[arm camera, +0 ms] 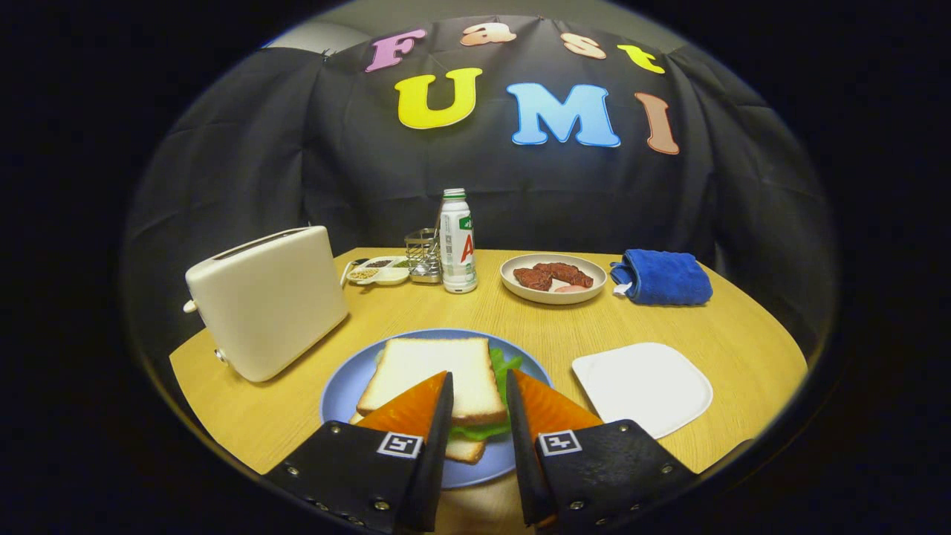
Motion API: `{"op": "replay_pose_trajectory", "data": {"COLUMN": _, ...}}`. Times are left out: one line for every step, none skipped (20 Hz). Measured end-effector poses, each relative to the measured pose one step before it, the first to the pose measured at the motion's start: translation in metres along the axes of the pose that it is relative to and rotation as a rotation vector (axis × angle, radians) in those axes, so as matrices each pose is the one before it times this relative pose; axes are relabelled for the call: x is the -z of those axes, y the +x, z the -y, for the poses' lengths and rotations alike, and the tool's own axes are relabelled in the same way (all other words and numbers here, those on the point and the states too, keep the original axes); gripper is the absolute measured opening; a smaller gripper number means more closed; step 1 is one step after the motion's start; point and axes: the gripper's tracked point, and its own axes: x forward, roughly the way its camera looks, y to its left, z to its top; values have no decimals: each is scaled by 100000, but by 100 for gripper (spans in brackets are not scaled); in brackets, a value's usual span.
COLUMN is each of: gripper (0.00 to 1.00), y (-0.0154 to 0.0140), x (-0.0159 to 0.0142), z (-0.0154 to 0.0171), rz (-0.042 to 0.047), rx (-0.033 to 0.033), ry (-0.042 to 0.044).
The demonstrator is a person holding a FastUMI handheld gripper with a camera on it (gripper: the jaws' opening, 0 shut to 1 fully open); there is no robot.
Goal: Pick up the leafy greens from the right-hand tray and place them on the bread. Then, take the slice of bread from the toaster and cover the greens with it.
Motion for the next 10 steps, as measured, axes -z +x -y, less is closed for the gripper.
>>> {"op": "replay_pose_trajectory", "data": {"gripper": 43, "y": 43, "x": 243, "z": 157, "rz": -617, "rx": -124, "ry": 516}}
{"op": "replay_pose_trajectory", "data": {"gripper": 42, "y": 18, "x": -2, "z": 63, "rz": -202, "rx": -266, "ry": -101}}
{"op": "replay_pose_trajectory", "data": {"gripper": 42, "y": -27, "x": -57, "z": 39, "rz": 351, "rx": -137, "ry": -91}}
{"op": "replay_pose_trajectory", "data": {"gripper": 42, "y": -11, "x": -160, "z": 187, "rz": 390, "rx": 391, "ry": -374}}
{"op": "replay_pose_trajectory", "data": {"gripper": 42, "y": -26, "x": -98, "z": 122, "rz": 391, "rx": 486, "ry": -776}}
{"op": "replay_pose_trajectory", "data": {"gripper": 42, "y": 1, "x": -38, "z": 148, "rz": 139, "rx": 271, "ry": -600}}
{"op": "replay_pose_trajectory", "data": {"gripper": 43, "y": -100, "x": 47, "z": 53, "rz": -20, "rx": -185, "ry": 210}}
{"op": "replay_pose_trajectory", "data": {"gripper": 42, "y": -43, "x": -145, "z": 26, "rz": 347, "rx": -648, "ry": 631}}
{"op": "replay_pose_trajectory", "data": {"gripper": 42, "y": -70, "x": -281, "z": 230, "rz": 810, "rx": -52, "ry": 417}}
{"op": "replay_pose_trajectory", "data": {"gripper": 43, "y": -14, "x": -339, "z": 500, "rz": 1055, "rx": 669, "ry": -170}}
